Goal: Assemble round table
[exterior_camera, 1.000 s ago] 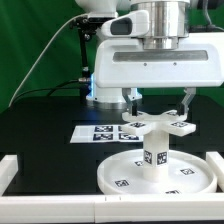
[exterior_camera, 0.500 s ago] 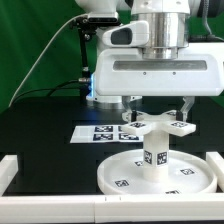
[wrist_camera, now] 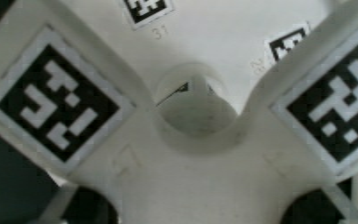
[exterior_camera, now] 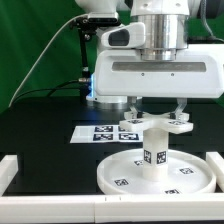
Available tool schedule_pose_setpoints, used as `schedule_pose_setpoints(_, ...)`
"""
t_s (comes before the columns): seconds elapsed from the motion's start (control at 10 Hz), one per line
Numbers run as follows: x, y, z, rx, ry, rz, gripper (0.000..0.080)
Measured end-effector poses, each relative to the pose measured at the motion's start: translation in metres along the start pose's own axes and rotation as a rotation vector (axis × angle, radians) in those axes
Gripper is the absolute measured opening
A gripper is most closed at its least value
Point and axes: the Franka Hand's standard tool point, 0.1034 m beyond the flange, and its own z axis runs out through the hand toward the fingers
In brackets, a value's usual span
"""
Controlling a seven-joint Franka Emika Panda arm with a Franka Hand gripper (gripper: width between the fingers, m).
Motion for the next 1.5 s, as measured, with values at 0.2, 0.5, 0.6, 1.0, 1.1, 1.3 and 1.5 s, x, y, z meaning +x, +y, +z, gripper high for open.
schedule_pose_setpoints(0.2,0.0012,-0.0007,0.0001,0.003,0.023,0.186,0.0438)
schedule_pose_setpoints(0.5,0.0009,-0.0011,0.0002,0.014,0.020,0.580,0.0438)
schedule_pose_setpoints(0.6,0.0005,-0.0018,0.0001,0.016,0.016,0.715,0.0439)
schedule_pose_setpoints(1.0,-0.0001,-0.0016,-0.0008,0.036,-0.010,1.292,0.0439)
schedule_pose_setpoints(1.1,0.0000,-0.0007,-0.0007,0.040,-0.014,1.322,0.0439)
schedule_pose_setpoints(1.3,-0.0009,-0.0020,0.0003,0.043,-0.019,1.346,0.0599)
schedule_pose_setpoints(1.5,-0.0008,-0.0022,0.0002,0.043,-0.019,1.338,0.0641)
